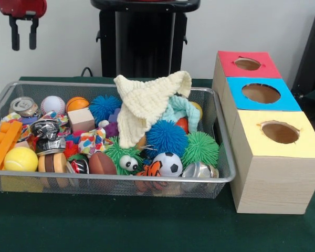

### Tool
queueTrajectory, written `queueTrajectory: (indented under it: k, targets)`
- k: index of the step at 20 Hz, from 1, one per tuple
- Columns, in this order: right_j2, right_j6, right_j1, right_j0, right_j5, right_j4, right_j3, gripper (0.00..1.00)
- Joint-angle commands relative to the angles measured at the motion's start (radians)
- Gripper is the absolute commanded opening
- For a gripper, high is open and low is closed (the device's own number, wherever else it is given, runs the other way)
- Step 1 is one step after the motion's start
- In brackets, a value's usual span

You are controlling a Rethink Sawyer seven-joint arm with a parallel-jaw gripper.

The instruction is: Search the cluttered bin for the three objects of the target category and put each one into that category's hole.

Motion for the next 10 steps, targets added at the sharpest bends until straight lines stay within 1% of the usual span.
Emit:
queueTrajectory:
  k: [1, 4, 6, 8, 10]
  targets:
    - [0.159, 0.164, 0.020, -0.031, -0.003, 0.019, -0.092, 1.00]
    - [0.181, 0.156, 0.028, -0.041, 0.021, 0.053, -0.097, 1.00]
    - [0.189, 0.161, 0.020, -0.043, 0.017, 0.067, -0.092, 1.00]
    - [0.189, 0.156, 0.016, -0.036, 0.021, 0.069, -0.092, 1.00]
    - [0.186, 0.162, 0.029, -0.031, 0.037, 0.066, -0.106, 1.00]
